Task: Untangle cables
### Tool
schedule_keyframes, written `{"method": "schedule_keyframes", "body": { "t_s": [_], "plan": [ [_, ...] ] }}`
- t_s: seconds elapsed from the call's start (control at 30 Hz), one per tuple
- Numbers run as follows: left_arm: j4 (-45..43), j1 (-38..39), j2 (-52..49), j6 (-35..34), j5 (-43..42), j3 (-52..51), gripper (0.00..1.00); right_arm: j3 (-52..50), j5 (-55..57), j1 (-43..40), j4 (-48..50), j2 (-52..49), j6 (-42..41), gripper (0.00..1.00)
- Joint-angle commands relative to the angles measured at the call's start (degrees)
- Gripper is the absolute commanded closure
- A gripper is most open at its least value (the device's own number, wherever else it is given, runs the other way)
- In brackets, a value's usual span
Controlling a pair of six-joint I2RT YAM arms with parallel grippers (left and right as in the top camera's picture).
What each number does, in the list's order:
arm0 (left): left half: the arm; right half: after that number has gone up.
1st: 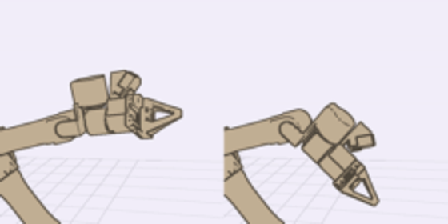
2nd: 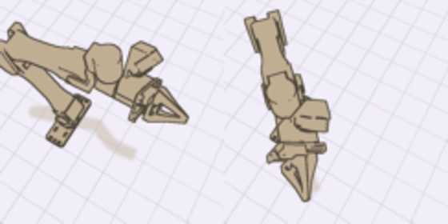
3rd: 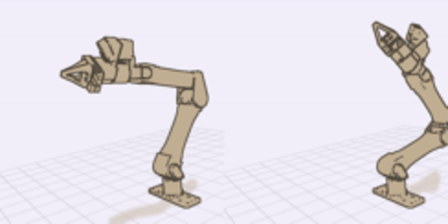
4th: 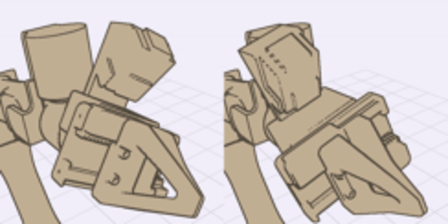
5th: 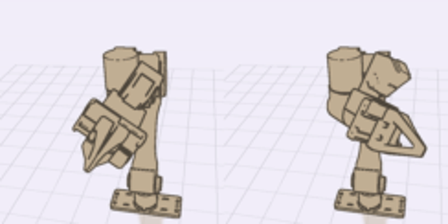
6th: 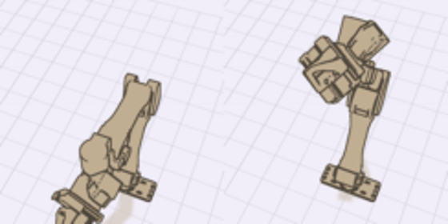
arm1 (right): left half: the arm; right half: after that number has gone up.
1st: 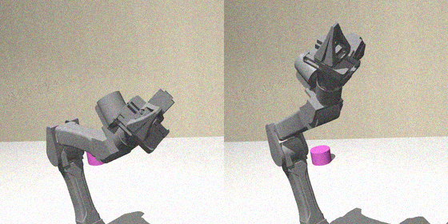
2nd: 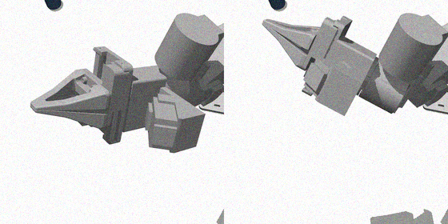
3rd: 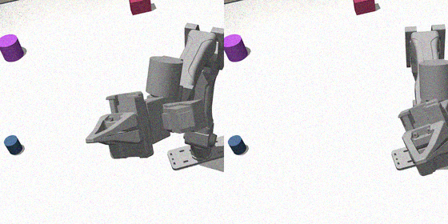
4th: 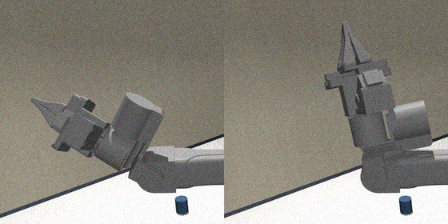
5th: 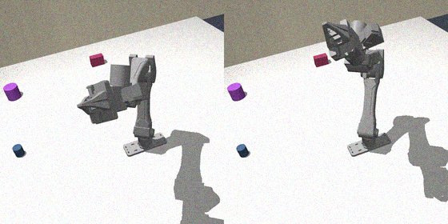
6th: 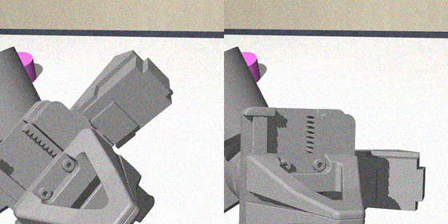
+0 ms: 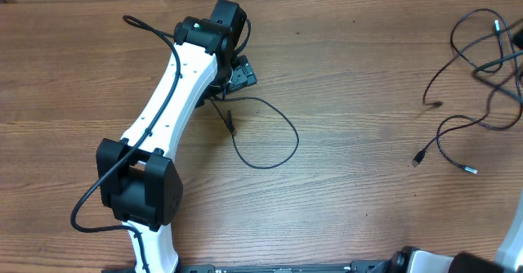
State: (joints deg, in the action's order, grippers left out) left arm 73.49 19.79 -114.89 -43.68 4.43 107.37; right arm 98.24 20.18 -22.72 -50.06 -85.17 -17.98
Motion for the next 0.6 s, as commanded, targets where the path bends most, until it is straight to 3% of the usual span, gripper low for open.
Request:
{"method": "schedule_keyframes", "body": {
  "t_s": [0.0, 0.3, 0.4, 0.5, 0.57],
  "plan": [
    [-0.09, 0.22, -0.96, 1.38, -0.9, 0.35, 0.0, 0.46, 0.55, -5.51, 0.5, -3.43, -0.26, 0.96],
    [-0.13, 0.2, -0.96, 1.29, -0.9, 0.35, 0.0, 0.46, -14.58, -15.76, 1.97, -14.49, -0.31, 0.96],
    [-0.13, 0.2, -0.96, 1.27, -0.9, 0.35, 0.0, 0.46, -14.75, -16.61, 1.97, -17.44, -0.28, 0.83],
    [-0.13, 0.2, -0.96, 1.29, -0.9, 0.35, 0.0, 0.46, -14.75, -17.03, 2.05, -19.8, -0.31, 0.83],
    [-0.13, 0.2, -0.96, 1.29, -0.9, 0.35, 0.01, 0.46, -14.78, -17.2, 2.03, -21.31, -0.31, 0.72]
  ]
}}
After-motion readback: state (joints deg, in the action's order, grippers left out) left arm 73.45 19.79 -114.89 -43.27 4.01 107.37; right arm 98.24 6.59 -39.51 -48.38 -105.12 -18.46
